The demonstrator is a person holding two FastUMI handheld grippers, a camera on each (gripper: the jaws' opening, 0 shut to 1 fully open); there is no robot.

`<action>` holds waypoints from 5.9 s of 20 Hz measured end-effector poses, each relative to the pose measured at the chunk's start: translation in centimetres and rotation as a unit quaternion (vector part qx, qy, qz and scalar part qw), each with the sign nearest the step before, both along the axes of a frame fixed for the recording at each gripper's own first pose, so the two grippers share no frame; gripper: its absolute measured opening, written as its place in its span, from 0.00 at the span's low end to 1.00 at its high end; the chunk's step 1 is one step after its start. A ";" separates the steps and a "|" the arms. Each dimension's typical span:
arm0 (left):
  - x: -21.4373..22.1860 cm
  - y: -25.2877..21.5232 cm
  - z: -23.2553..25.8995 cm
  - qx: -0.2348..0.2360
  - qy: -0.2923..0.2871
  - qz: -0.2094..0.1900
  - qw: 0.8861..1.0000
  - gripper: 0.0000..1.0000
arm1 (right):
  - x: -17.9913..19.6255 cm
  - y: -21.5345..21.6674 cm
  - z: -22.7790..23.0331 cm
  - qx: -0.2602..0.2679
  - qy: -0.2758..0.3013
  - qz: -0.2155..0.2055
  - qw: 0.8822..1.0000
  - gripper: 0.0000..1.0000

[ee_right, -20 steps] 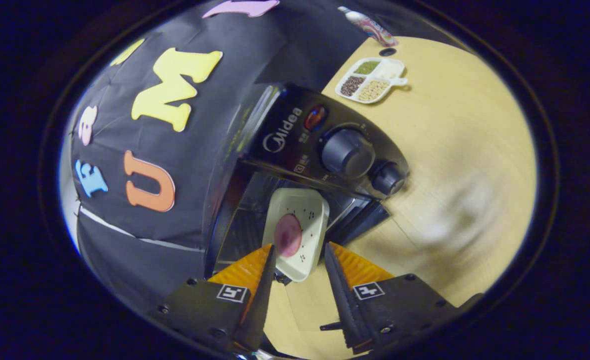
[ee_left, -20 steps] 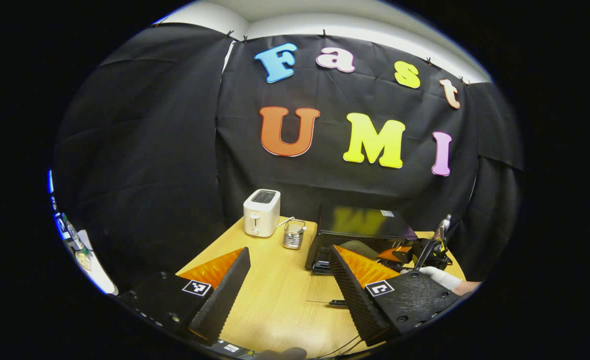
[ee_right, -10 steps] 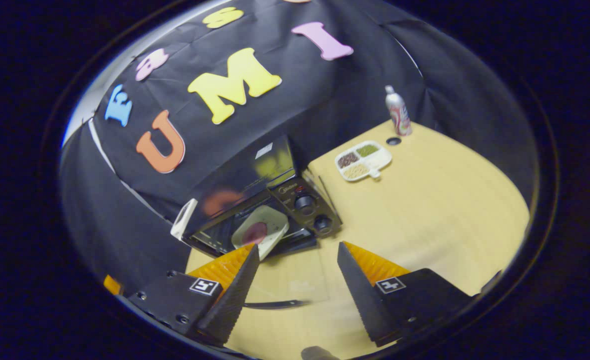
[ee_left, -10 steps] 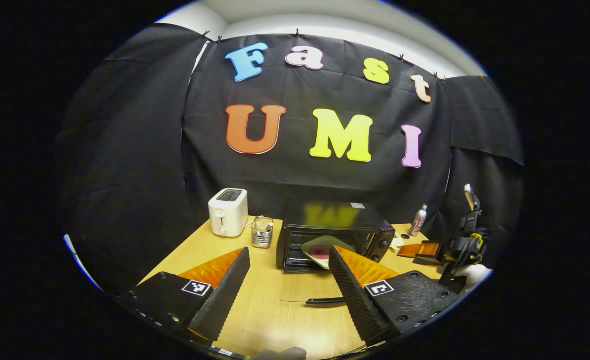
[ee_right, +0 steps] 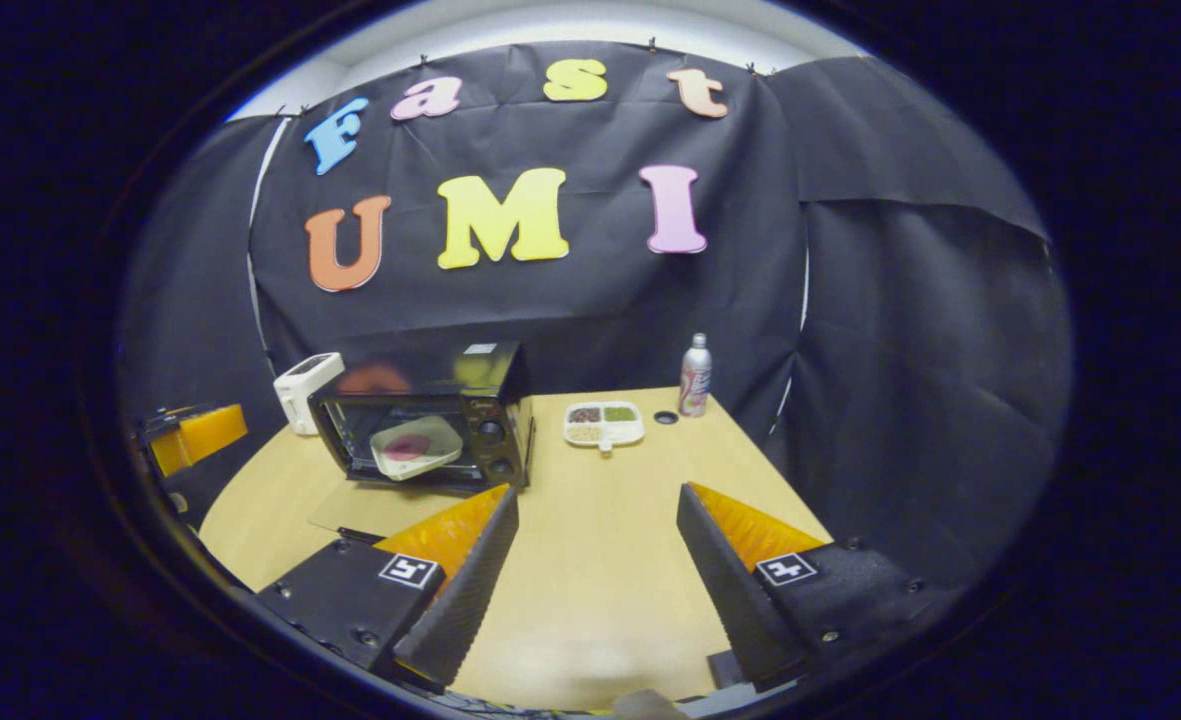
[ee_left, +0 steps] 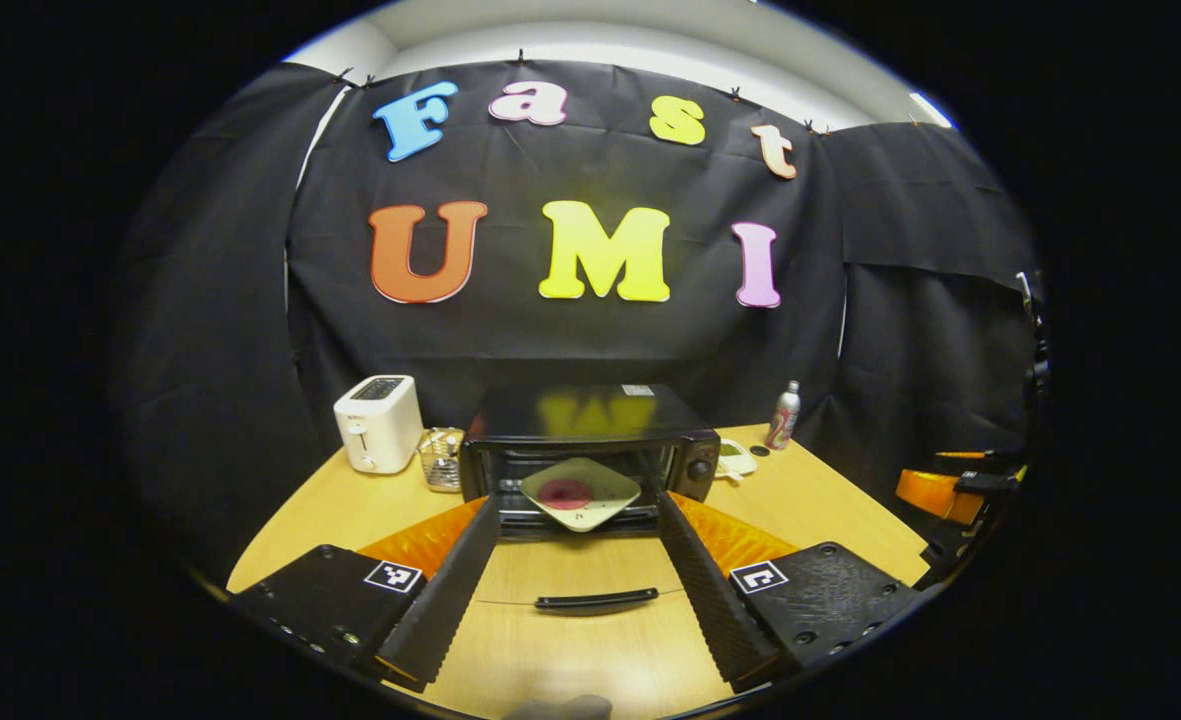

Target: Open the electric oven with the left hand, put the food in, and close the electric oven.

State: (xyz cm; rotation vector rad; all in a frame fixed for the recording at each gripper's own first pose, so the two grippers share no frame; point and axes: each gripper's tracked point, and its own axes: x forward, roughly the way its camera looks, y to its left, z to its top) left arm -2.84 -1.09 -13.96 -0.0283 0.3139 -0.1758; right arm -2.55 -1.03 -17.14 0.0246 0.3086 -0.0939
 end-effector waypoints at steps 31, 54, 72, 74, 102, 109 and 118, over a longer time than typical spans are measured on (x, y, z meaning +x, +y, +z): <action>2.2 -2.9 -25.0 0.043 0.166 0.022 0.985 0.96 | -1.5 0.6 3.7 -0.030 0.028 0.017 0.999 0.97; 6.7 -2.9 -16.9 -0.011 0.137 0.007 0.991 0.96 | 0.2 3.2 2.8 -0.006 0.032 -0.013 0.999 0.97; 11.9 -3.6 -11.4 0.003 0.078 -0.002 0.997 0.96 | 0.8 2.3 2.7 0.013 0.030 -0.033 0.999 0.96; 11.7 -3.7 -11.3 0.001 0.077 -0.001 0.997 0.96 | 0.7 2.5 2.8 0.009 0.029 -0.030 0.999 0.97; -10.8 -7.9 19.5 0.004 -0.160 0.081 0.984 0.95 | -9.6 -7.4 19.3 -0.007 -0.174 0.066 0.982 0.96; -14.3 -8.0 19.2 0.026 -0.166 0.092 0.981 0.95 | -11.6 -8.1 17.1 0.026 -0.162 0.073 0.984 0.96; -14.1 -9.3 19.7 0.025 -0.167 0.079 0.982 0.95 | -12.0 -7.8 17.1 0.029 -0.159 0.078 0.984 0.96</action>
